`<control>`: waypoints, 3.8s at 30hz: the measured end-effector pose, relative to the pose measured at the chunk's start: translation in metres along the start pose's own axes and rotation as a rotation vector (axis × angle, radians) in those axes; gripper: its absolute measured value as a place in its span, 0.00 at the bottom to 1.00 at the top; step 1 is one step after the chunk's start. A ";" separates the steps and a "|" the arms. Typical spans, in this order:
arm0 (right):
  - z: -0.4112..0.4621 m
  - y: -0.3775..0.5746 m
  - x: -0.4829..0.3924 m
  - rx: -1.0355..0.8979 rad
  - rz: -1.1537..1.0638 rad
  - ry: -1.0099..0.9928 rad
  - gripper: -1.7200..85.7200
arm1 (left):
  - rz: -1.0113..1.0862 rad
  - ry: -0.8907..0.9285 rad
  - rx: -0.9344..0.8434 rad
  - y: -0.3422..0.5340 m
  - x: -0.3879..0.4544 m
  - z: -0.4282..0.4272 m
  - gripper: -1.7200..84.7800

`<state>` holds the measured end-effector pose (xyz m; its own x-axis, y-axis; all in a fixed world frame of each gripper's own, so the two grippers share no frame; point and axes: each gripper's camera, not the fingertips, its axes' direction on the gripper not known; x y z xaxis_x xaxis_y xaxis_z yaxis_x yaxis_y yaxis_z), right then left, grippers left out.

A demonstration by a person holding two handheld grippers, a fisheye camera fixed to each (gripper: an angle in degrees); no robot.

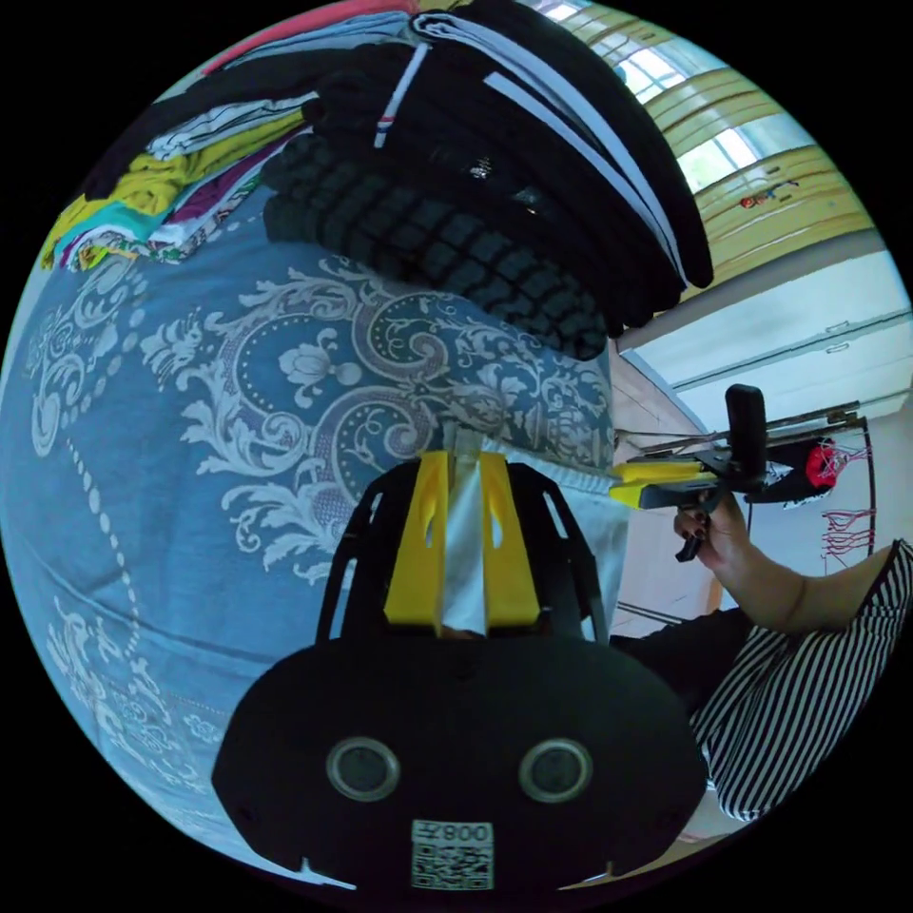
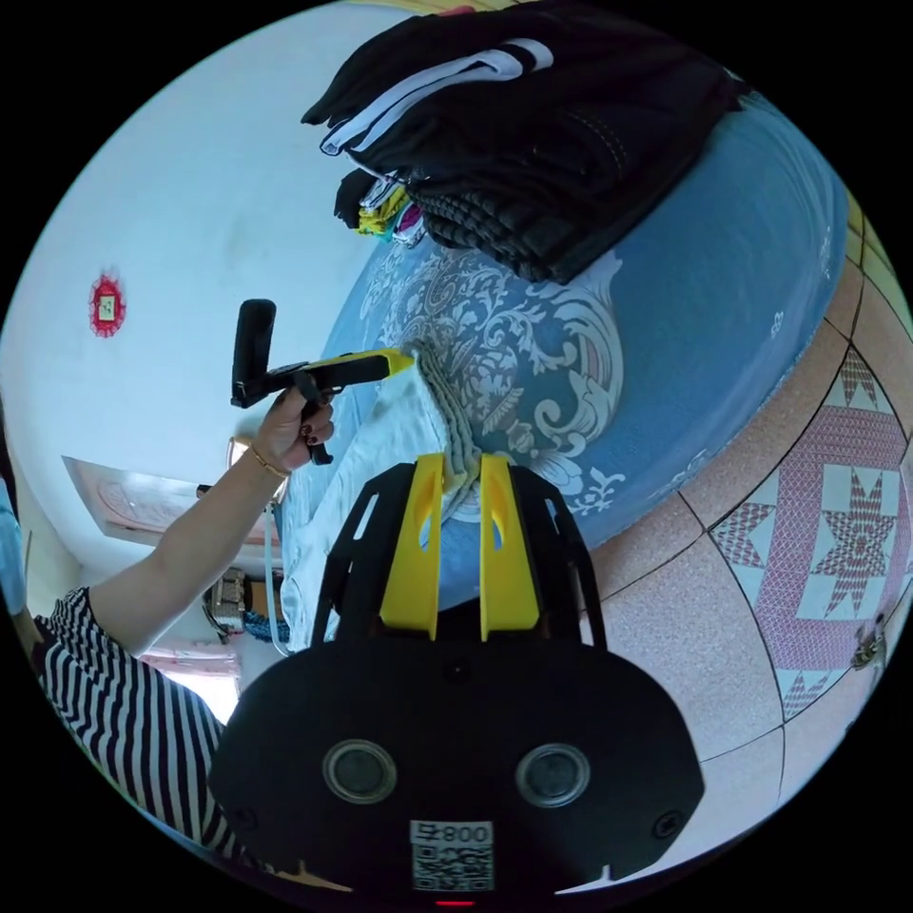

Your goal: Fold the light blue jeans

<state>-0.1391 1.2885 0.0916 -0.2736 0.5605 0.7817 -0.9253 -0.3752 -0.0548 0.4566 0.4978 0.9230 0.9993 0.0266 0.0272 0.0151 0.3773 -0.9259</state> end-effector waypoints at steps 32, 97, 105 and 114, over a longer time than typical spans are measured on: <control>0.222 0.154 -0.329 -0.428 -0.634 -0.540 0.09 | -0.029 -0.099 0.306 0.476 -0.025 -0.282 0.04; 0.478 0.094 -0.321 -0.736 -0.728 0.006 0.02 | -0.796 -0.179 0.472 0.940 0.087 -0.129 0.02; 0.460 0.062 -0.284 -0.725 -0.638 -0.020 0.03 | -0.691 -0.126 0.470 0.882 0.149 -0.104 0.06; 0.442 0.014 -0.208 -0.703 -0.305 -0.147 0.09 | -0.399 -0.205 0.373 0.750 0.234 -0.065 0.19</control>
<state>0.0212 0.8402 0.2026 0.0123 0.4414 0.8972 -0.9165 0.3638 -0.1664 0.7044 0.7268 0.2103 0.8911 -0.0204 0.4533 0.3388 0.6944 -0.6348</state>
